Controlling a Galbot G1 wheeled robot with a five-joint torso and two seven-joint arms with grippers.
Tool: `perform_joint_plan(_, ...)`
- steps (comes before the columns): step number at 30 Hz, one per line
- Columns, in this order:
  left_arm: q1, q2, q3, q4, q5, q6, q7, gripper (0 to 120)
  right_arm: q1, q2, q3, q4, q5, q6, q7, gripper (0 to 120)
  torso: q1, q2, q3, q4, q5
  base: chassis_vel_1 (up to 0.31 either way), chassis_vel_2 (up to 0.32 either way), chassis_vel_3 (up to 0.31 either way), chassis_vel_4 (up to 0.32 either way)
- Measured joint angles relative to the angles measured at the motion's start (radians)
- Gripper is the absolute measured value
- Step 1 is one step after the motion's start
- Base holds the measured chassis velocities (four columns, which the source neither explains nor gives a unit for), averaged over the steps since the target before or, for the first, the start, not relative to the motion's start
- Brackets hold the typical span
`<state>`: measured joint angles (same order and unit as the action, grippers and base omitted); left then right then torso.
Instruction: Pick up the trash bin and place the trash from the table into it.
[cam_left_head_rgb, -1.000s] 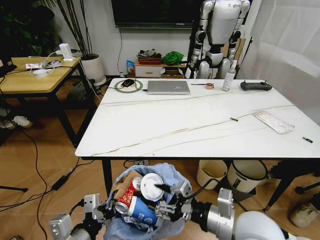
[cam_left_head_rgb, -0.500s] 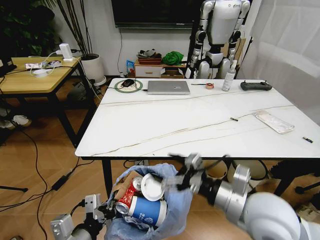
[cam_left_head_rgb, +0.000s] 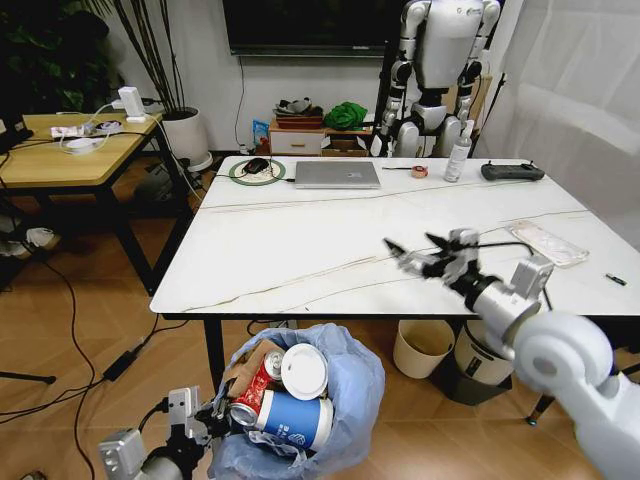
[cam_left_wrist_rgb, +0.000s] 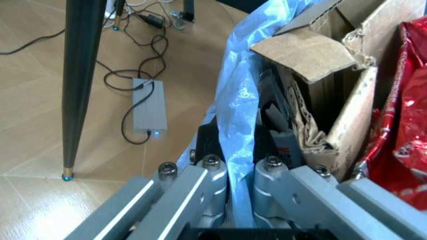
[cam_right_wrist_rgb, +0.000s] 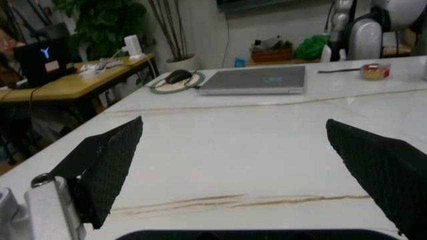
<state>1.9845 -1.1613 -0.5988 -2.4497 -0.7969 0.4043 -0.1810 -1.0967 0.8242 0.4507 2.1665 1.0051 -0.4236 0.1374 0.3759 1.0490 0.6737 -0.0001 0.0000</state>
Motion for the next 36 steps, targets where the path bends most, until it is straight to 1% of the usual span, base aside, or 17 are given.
perform_joint_plan(1,0.001,-0.001,0.0,-0.001,0.0,0.0,0.001,0,0.001,0.001,0.005,-0.01,0.0,0.025,0.003,100,0.0,0.0,0.0,-0.0001,0.0,0.0,0.0,0.0,0.0)
perform_joint_plan(2,0.001,-0.002,0.0,-0.001,0.0,-0.002,0.002,0,-0.001,0.003,0.011,-0.039,-0.004,0.112,0.006,100,0.0,0.0,0.0,0.0,-0.0001,0.0,0.0,0.0,0.0)
perform_joint_plan(3,0.001,-0.002,0.0,-0.001,0.0,-0.002,0.002,0,-0.001,0.003,0.011,-0.039,-0.004,0.112,0.006,100,0.0,0.0,0.0,0.0,-0.0001,0.0,0.0,0.0,0.0)
perform_joint_plan(5,-0.001,-0.002,0.0,0.0,0.0,-0.003,0.003,0,-0.006,0.014,0.034,-0.077,-0.01,0.179,0.012,100,0.0,0.0,0.0,0.0,0.0001,0.0,0.0,0.0,0.0)
perform_joint_plan(12,-0.009,0.001,-0.002,0.008,-0.011,-0.004,0.004,0,-0.082,0.041,0.148,-0.123,-0.043,0.197,-0.026,100,0.0,0.0,0.0,0.0,0.0,0.0,0.0,0.0,0.0)
perform_joint_plan(17,-0.025,0.004,-0.003,0.022,-0.026,-0.004,0.004,0,-0.222,0.071,0.301,-0.139,-0.129,0.256,-0.204,100,0.0,0.0,0.0,-0.0001,-0.0003,0.0,0.0,0.0,0.0)
perform_joint_plan(18,-0.025,0.004,-0.003,0.022,-0.026,-0.004,0.004,0,-0.222,0.071,0.301,-0.139,-0.129,0.256,-0.204,100,0.0,0.0,0.0,-0.0001,-0.0003,0.0,0.0,0.0,0.0)
perform_joint_plan(21,-0.035,0.001,0.005,0.036,-0.032,-0.005,0.007,0,-0.314,0.129,0.404,-0.127,-0.19,0.281,-0.259,100,0.0,0.0,0.0,0.0,0.0004,0.0,0.0,0.0,0.0)
perform_joint_plan(22,-0.04,-0.001,0.008,0.041,-0.033,-0.007,0.009,0,-0.341,0.153,0.433,-0.124,-0.204,0.291,-0.278,100,0.0,0.0,0.0,-0.0001,-0.0007,0.0,0.0,0.0,0.0)
perform_joint_plan(24,-0.042,-0.002,0.01,0.044,-0.033,-0.007,0.011,0,-0.359,0.174,0.45,-0.123,-0.212,0.302,-0.289,100,0.0,0.0,0.0,-0.0001,-0.0009,0.0,0.0,0.0,0.0)
perform_joint_plan(25,-0.045,-0.002,0.012,0.048,-0.033,-0.009,0.013,0,-0.381,0.201,0.467,-0.123,-0.222,0.314,-0.297,100,0.0,0.0,0.0,0.0,-0.0006,0.0,0.0,0.0,0.0)
perform_joint_plan(26,-0.047,-0.002,0.015,0.054,-0.031,-0.012,0.017,0,-0.417,0.258,0.5,-0.121,-0.244,0.335,-0.312,100,0.0,0.0,0.0,0.0,0.0007,0.0,0.0,0.0,0.0)
perform_joint_plan(28,-0.049,0.001,0.017,0.059,-0.031,-0.014,0.022,0,-0.46,0.335,0.543,-0.116,-0.284,0.359,-0.336,100,0.0,0.0,0.0,-0.0003,-0.0003,0.0,0.0,0.0,0.0)
perform_joint_plan(29,-0.049,0.002,0.017,0.061,-0.03,-0.015,0.024,0,-0.473,0.363,0.557,-0.114,-0.299,0.369,-0.349,100,0.0,0.0,0.0,-0.0006,-0.0001,0.0,0.0,0.0,0.0)
perform_joint_plan(30,-0.049,0.002,0.017,0.061,-0.03,-0.015,0.024,0,-0.473,0.363,0.557,-0.114,-0.299,0.369,-0.349,100,0.0,0.0,0.0,-0.0006,-0.0001,0.0,0.0,0.0,0.0)
perform_joint_plan(34,-0.048,-0.002,0.018,0.063,-0.028,-0.019,0.032,0,-0.505,0.47,0.596,-0.102,-0.347,0.413,-0.411,100,0.0,0.0,0.0,-0.0001,-0.0003,0.0,0.0,0.0,0.0)
perform_joint_plan(36,-0.048,0.002,0.017,0.063,-0.028,-0.021,0.034,0,-0.512,0.49,0.596,-0.101,-0.36,0.422,-0.416,100,0.0,0.0,0.0,0.0,-0.0002,0.0,0.0,0.0,0.0)
